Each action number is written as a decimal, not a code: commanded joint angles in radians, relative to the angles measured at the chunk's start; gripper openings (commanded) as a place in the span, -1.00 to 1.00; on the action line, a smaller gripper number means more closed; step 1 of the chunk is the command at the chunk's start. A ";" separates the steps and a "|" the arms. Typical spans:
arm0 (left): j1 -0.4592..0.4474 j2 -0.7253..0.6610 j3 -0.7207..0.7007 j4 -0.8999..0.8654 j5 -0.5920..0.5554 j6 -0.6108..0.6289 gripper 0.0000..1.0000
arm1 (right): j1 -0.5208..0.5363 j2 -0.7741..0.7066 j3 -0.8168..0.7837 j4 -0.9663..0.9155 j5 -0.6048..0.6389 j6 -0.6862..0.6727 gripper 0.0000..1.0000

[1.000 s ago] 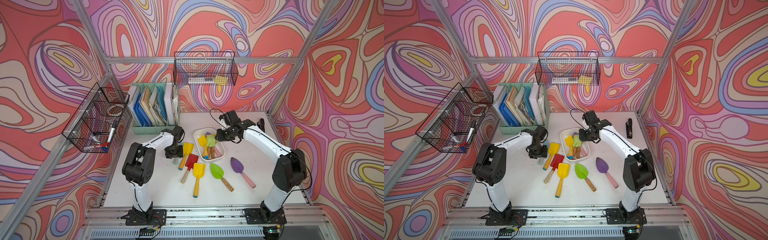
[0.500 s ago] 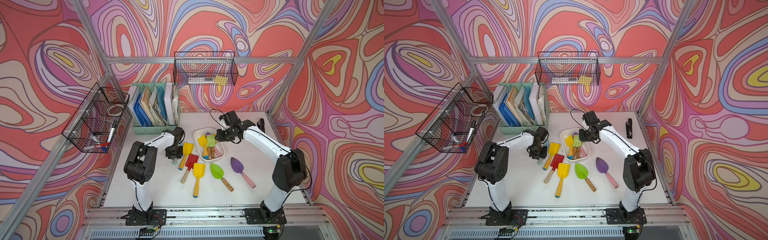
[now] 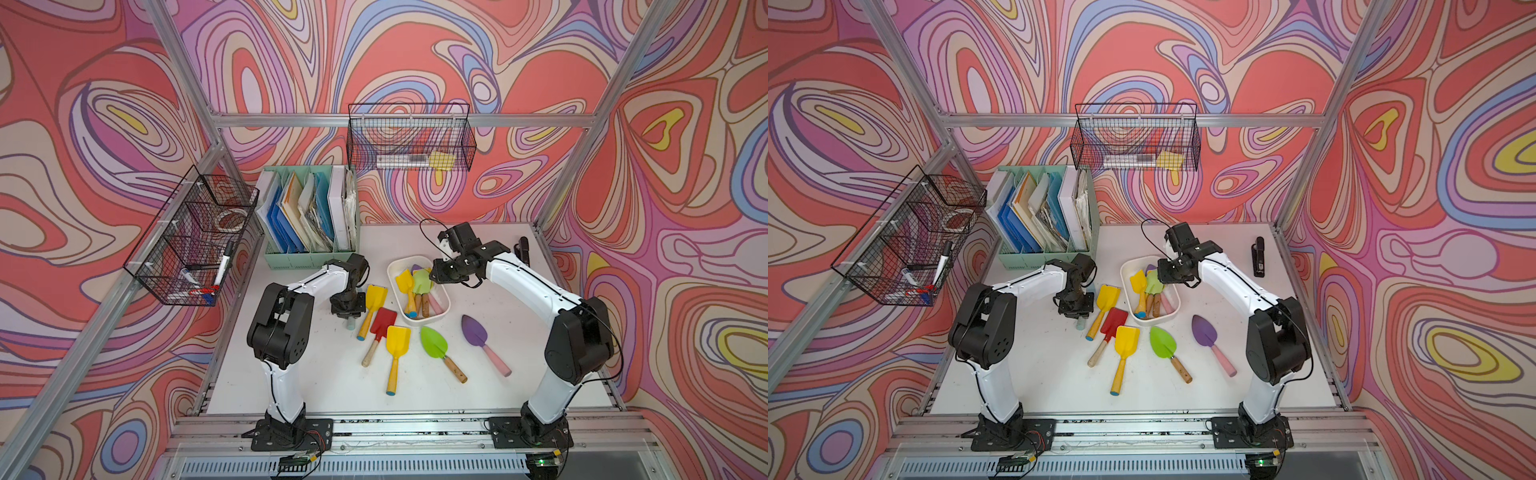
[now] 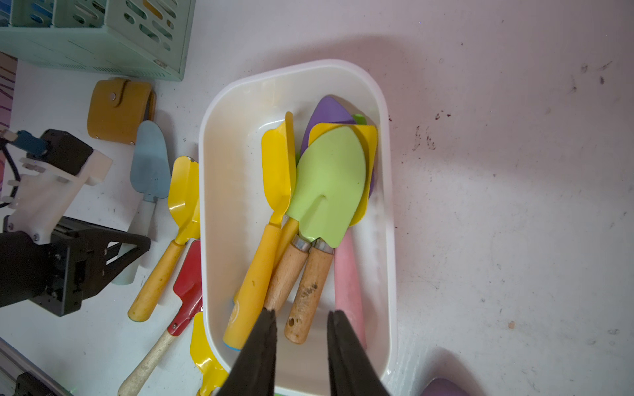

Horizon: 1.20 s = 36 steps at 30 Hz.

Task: Put the shovel into the storage box
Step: Pick up the shovel from the center of the board, then place the shovel in the storage box.

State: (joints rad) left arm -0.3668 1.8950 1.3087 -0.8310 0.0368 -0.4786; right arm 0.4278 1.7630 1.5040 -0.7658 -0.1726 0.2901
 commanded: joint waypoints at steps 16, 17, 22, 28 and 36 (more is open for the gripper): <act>-0.120 -0.207 0.157 -0.090 0.137 0.052 -0.92 | 0.007 0.003 0.028 0.191 -0.253 0.108 -0.34; -0.128 -0.201 0.167 -0.086 0.149 0.050 -0.92 | 0.008 0.016 0.032 0.200 -0.266 0.115 -0.33; -0.169 -0.162 0.213 -0.058 0.210 0.036 -0.93 | 0.016 0.067 0.055 0.250 -0.331 0.142 -0.31; -0.200 -0.135 0.254 -0.054 0.229 0.029 -0.94 | 0.024 0.105 0.081 0.267 -0.359 0.153 -0.30; -0.209 -0.120 0.266 -0.055 0.232 0.031 -0.94 | 0.029 0.117 0.087 0.279 -0.367 0.161 -0.30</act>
State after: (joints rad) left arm -0.5701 1.7599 1.5467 -0.8940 0.2596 -0.4454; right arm 0.4484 1.8652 1.5608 -0.5079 -0.5251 0.4427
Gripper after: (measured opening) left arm 0.261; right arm 0.351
